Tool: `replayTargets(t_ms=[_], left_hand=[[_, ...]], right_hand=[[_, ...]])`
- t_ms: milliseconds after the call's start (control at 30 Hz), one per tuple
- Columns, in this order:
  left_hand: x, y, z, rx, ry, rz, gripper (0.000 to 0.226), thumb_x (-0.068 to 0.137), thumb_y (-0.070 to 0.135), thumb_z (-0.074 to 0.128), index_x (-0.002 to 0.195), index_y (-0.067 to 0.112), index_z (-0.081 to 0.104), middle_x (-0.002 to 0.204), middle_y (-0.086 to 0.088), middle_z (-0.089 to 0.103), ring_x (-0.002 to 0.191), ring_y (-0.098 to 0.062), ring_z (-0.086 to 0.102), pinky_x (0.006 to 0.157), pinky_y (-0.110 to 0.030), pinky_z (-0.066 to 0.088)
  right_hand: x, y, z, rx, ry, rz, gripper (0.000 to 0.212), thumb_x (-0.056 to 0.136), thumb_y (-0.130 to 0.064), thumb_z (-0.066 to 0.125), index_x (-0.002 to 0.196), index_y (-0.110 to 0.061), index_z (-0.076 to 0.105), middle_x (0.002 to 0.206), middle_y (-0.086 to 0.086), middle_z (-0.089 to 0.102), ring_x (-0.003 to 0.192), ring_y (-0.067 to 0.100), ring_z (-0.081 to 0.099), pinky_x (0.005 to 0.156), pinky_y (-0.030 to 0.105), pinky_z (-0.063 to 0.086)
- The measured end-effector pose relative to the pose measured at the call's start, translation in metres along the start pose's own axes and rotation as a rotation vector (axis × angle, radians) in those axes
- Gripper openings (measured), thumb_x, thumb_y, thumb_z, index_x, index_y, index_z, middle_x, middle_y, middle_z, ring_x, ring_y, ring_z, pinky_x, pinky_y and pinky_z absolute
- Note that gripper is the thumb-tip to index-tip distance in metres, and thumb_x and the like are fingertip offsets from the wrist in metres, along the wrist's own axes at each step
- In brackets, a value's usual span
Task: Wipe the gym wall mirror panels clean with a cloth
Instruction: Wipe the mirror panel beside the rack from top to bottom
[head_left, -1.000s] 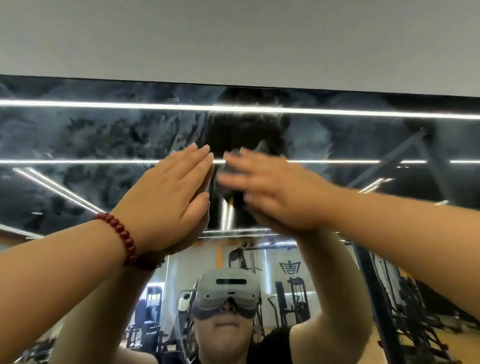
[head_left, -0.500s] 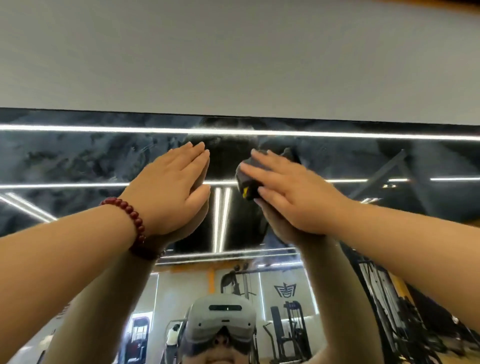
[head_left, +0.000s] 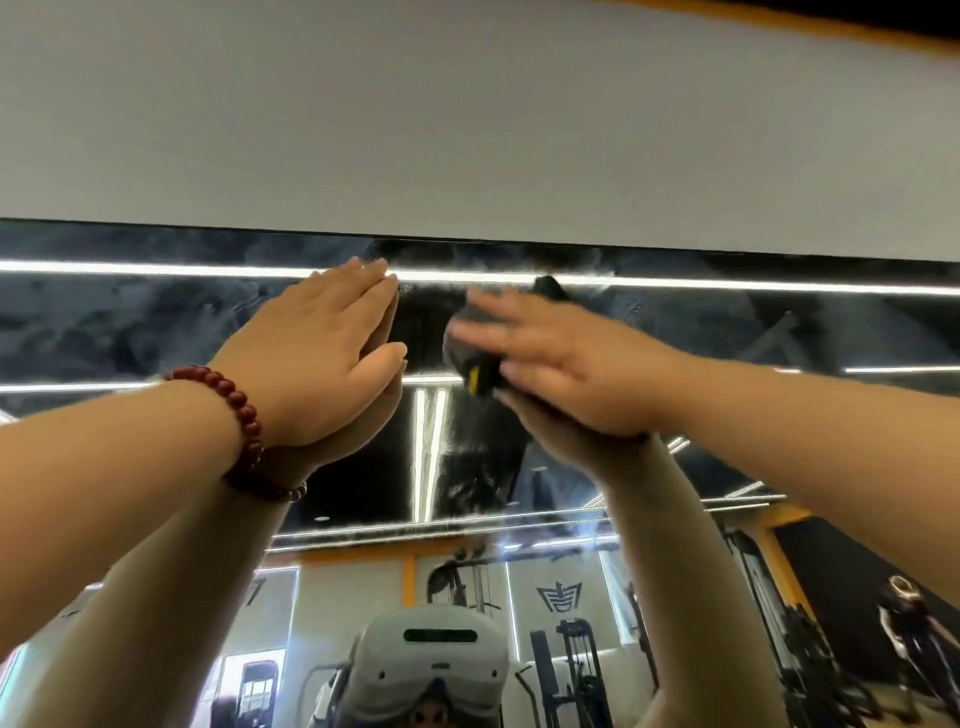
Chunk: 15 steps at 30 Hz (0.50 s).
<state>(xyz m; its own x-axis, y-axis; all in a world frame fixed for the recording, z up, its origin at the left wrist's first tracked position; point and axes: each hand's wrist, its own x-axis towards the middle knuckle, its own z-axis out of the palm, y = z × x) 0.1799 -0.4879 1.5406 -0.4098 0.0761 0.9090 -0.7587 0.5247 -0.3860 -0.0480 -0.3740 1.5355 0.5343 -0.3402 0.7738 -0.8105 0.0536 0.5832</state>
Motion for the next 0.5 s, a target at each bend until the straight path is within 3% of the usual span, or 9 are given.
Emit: replayTargets(t_ms=[67, 233, 333, 433, 500], left_hand=[[0.000, 0.000, 0.002, 0.006, 0.009, 0.001, 0.086, 0.081, 0.059, 0.007, 0.158, 0.022, 0.000, 0.165, 0.007, -0.005, 0.151, -0.011, -0.006, 0.116, -0.026, -0.002], [0.000, -0.002, 0.004, 0.010, 0.021, 0.017, 0.087, 0.081, 0.061, 0.005, 0.158, 0.021, 0.002, 0.166, 0.006, -0.003, 0.152, -0.012, -0.004, 0.117, -0.027, -0.002], [-0.004, 0.000, 0.003, 0.017, 0.036, 0.027, 0.095, 0.075, 0.065, -0.002, 0.158, 0.021, 0.007, 0.166, 0.004, 0.002, 0.152, -0.013, 0.001, 0.120, -0.031, 0.004], [-0.007, 0.002, 0.002, 0.028, 0.045, 0.067, 0.096, 0.074, 0.064, -0.002, 0.157, 0.020, 0.019, 0.164, 0.002, 0.016, 0.150, -0.015, 0.013, 0.120, -0.033, 0.011], [-0.008, 0.003, -0.001, 0.030, 0.024, 0.073, 0.097, 0.073, 0.065, -0.002, 0.157, 0.021, 0.020, 0.164, 0.002, 0.017, 0.150, -0.016, 0.015, 0.120, -0.035, 0.013]], right_hand=[[-0.013, 0.004, -0.005, 0.017, -0.082, -0.069, 0.048, 0.106, -0.033, 0.036, 0.143, -0.056, 0.015, 0.162, -0.024, 0.004, 0.143, -0.010, -0.003, 0.111, 0.005, -0.006], [0.033, 0.048, -0.029, 0.038, 0.081, 0.380, 0.049, 0.108, -0.032, 0.035, 0.154, -0.041, 0.023, 0.166, -0.009, 0.009, 0.151, 0.015, 0.013, 0.119, 0.028, 0.006], [0.040, 0.018, -0.011, 0.035, 0.090, 0.220, 0.049, 0.107, -0.030, 0.036, 0.154, -0.038, 0.025, 0.166, -0.007, 0.010, 0.152, 0.014, 0.008, 0.121, 0.031, 0.003], [0.003, -0.023, 0.003, 0.000, -0.071, -0.006, 0.049, 0.106, -0.036, 0.034, 0.148, -0.051, 0.014, 0.164, -0.018, 0.003, 0.146, -0.001, -0.005, 0.119, 0.035, -0.001], [-0.015, -0.025, 0.005, -0.055, -0.125, -0.063, 0.050, 0.106, -0.040, 0.030, 0.148, -0.053, 0.007, 0.163, -0.020, 0.000, 0.143, -0.005, -0.010, 0.119, 0.037, -0.001]])
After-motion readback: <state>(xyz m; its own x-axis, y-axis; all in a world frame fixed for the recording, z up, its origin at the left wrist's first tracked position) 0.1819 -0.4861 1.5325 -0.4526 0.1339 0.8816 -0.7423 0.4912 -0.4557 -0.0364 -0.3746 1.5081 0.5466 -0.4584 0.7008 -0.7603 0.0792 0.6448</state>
